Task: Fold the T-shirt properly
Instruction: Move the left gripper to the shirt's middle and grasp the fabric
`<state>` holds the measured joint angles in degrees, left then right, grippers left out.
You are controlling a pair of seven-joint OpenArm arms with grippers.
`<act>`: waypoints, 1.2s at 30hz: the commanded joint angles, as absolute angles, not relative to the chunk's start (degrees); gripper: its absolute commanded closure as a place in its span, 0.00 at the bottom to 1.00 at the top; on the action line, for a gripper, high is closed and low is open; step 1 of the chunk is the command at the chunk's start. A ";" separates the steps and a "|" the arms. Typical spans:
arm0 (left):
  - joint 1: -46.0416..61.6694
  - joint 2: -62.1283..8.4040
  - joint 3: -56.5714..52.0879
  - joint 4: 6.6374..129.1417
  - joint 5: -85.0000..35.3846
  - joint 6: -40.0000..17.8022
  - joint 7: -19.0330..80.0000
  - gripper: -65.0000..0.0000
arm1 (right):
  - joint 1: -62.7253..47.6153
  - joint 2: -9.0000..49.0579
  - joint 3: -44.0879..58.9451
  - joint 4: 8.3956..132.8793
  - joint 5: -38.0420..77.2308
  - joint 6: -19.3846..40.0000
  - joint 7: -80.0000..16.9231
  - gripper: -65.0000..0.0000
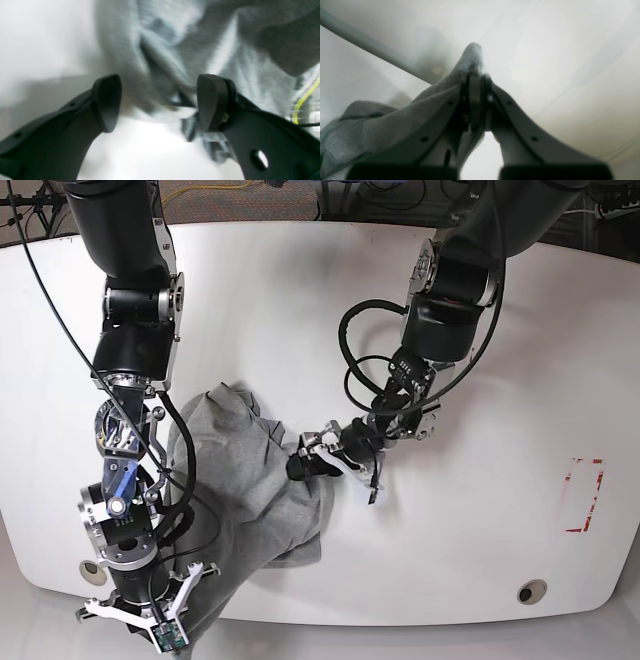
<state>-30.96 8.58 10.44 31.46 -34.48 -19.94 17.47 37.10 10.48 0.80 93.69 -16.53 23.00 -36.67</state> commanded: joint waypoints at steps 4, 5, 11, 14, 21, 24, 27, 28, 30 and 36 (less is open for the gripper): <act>-31.43 9.00 15.08 31.08 -37.67 -18.95 18.51 0.39 | 39.34 10.77 1.01 94.73 -16.66 22.55 -34.95 1.00; -31.43 9.00 15.34 31.08 -38.29 -18.95 18.51 0.44 | 39.34 10.77 1.01 94.73 -16.66 22.55 -34.95 1.00; -31.43 9.00 15.52 30.90 -39.69 -18.68 18.51 0.78 | 39.34 10.77 1.01 94.73 -16.57 22.55 -34.86 1.00; -31.43 9.00 15.60 30.90 -39.60 -17.01 18.51 0.99 | 39.25 10.77 1.01 94.73 -16.48 22.55 -34.86 1.00; -31.08 9.00 15.60 31.34 -39.78 -13.76 18.51 1.00 | 39.08 10.86 1.19 94.73 -16.48 22.55 -34.86 1.00; -31.08 9.00 15.52 31.96 -39.96 -13.76 19.12 1.00 | 38.73 10.95 1.19 94.73 -16.57 22.55 -34.86 1.00; -30.99 9.00 15.34 35.30 -39.96 -13.67 21.05 1.00 | 38.64 10.95 1.19 94.73 -16.66 22.55 -34.86 1.00; -30.73 9.00 15.34 37.05 -39.96 -13.58 21.93 1.00 | 38.64 10.95 1.19 94.73 -16.66 22.55 -34.86 1.00; -29.32 8.40 15.34 40.75 -39.96 -13.49 23.87 1.00 | 38.64 11.03 1.27 94.64 -16.75 22.55 -34.86 1.00; -24.92 3.82 15.16 54.73 -40.04 -11.12 29.85 1.00 | 38.55 12.35 1.27 94.37 -16.75 22.37 -34.95 1.00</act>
